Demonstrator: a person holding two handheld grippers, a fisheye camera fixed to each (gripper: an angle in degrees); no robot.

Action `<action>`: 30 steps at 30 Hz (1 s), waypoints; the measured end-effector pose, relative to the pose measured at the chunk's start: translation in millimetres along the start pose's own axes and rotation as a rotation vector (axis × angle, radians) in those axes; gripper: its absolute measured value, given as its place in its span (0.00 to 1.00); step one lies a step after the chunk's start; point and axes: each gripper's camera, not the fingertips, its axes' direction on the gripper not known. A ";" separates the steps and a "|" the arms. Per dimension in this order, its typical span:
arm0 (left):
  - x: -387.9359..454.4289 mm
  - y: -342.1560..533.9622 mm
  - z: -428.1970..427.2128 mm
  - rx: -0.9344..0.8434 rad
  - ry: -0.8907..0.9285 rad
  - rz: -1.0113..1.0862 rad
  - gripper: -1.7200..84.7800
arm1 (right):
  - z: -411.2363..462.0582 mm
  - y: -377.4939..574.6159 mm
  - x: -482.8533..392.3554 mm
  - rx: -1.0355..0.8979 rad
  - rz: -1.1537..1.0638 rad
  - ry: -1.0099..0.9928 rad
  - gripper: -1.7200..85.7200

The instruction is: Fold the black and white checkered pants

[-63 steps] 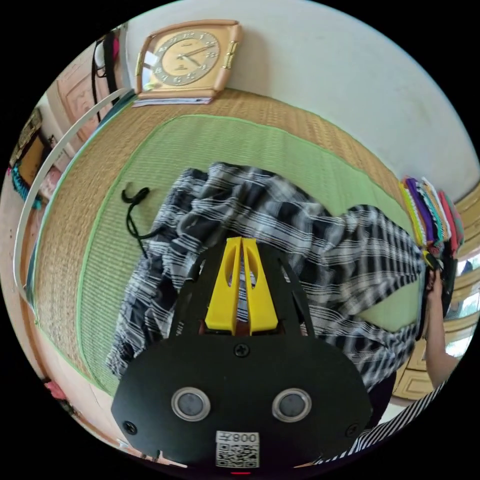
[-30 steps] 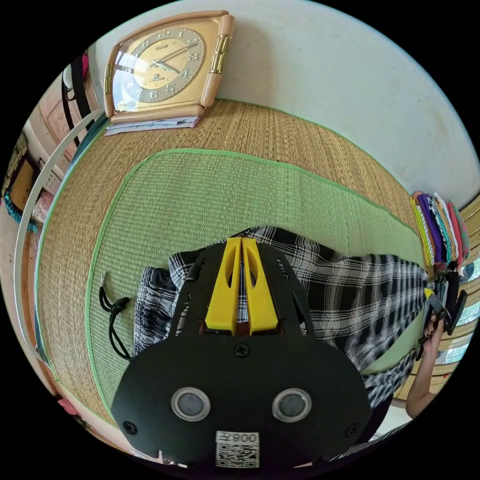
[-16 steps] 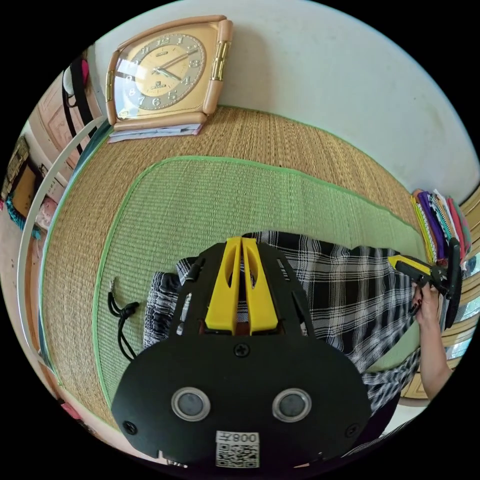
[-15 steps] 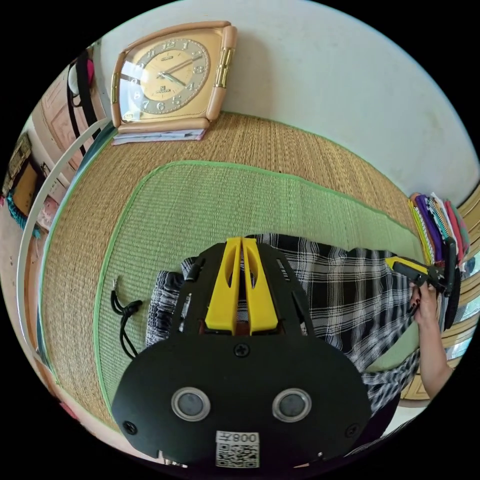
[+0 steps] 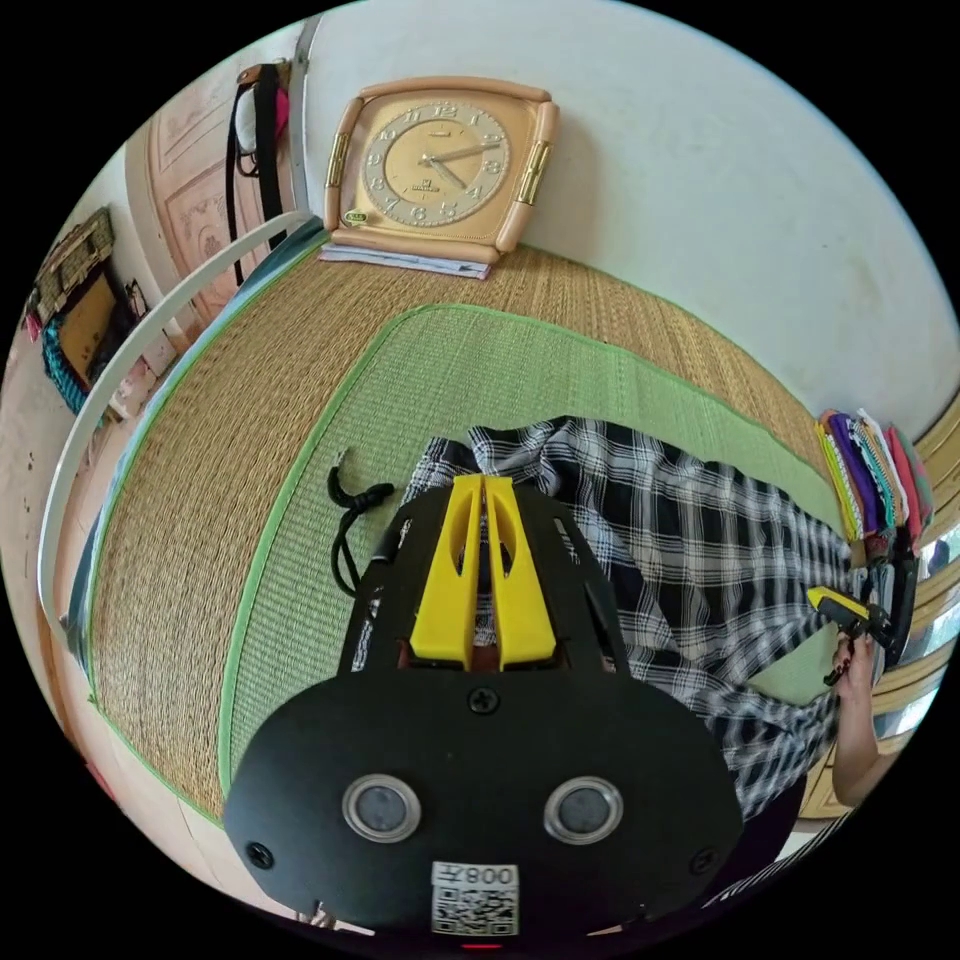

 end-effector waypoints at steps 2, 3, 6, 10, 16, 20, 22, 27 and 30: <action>-3.7 6.4 8.2 -0.080 -0.035 0.006 0.02 | 12.9 5.4 4.5 -0.052 0.012 0.009 0.02; -5.8 7.0 10.0 -0.091 -0.031 -0.002 0.02 | 14.2 6.0 6.2 -0.045 0.018 0.003 0.02; -17.3 3.8 18.2 -0.122 -0.021 -0.044 0.02 | 15.5 3.4 13.6 -0.037 0.042 -0.016 0.02; -33.4 -7.8 23.6 -0.129 -0.008 -0.120 0.02 | 17.4 2.3 18.8 -0.048 0.040 -0.027 0.02; -49.2 -5.2 21.6 -0.101 -0.064 -0.123 0.02 | 17.2 10.6 29.8 -0.037 0.071 -0.056 0.02; -60.3 9.8 13.2 -0.017 0.041 -0.153 0.02 | 9.2 15.6 33.5 -0.005 0.099 -0.086 0.02; -57.4 19.4 7.4 -0.004 0.087 -0.119 0.02 | -1.1 15.1 31.3 0.031 0.097 -0.061 0.02; -49.2 64.3 -4.3 -0.013 0.085 -0.027 0.02 | -16.7 -4.7 26.7 0.146 0.081 -0.098 0.02; -50.0 94.9 1.9 -0.080 0.014 0.002 0.02 | 3.7 -40.3 12.8 0.103 -0.002 -0.107 0.02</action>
